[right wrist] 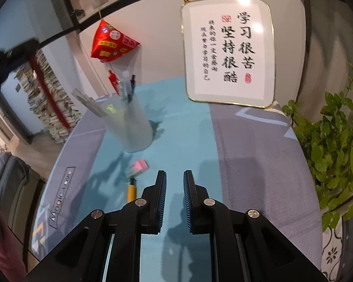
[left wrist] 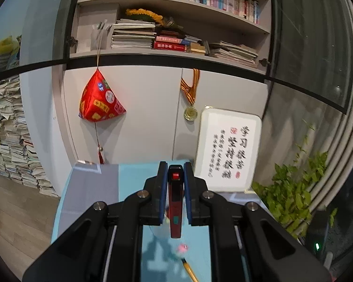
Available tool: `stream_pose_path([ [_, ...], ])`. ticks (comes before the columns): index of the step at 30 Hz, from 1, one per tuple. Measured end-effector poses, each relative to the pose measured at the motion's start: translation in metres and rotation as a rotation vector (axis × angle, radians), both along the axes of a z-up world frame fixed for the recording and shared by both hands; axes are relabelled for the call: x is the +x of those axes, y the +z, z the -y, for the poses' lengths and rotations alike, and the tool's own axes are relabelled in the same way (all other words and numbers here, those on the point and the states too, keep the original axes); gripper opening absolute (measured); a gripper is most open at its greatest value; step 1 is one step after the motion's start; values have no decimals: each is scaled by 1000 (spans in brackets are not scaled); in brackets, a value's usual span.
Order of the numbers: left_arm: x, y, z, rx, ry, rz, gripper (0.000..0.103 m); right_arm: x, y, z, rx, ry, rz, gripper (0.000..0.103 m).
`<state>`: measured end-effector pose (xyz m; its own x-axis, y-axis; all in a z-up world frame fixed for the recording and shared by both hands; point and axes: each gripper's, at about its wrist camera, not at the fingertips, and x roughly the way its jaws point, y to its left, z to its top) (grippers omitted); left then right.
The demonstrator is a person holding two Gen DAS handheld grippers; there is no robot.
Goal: Organize stationery
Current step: 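Carry the red marker over the cup with the left gripper while the right lowers toward the yellow pen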
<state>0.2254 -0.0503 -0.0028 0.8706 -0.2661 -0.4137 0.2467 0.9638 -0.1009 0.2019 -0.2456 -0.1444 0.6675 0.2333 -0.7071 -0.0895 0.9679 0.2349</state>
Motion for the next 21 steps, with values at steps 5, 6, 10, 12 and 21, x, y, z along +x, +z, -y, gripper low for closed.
stream_pose_path([
  [5, 27, 2, 6, 10, 20, 9, 12, 4, -8, 8, 9, -19, -23, 14],
  [6, 32, 1, 7, 18, 22, 12, 12, 4, -10, 9, 9, -19, -26, 14],
  [10, 45, -6, 15, 80, 41, 39, 12, 7, -11, 7, 10, -13, -28, 14],
  [12, 51, -10, 16, 99, 47, 46, 12, 8, -11, 5, 8, -3, -29, 14],
  [21, 76, -33, 5, 79, 72, 4, 12, 11, -17, -10, 3, 36, -46, 14],
])
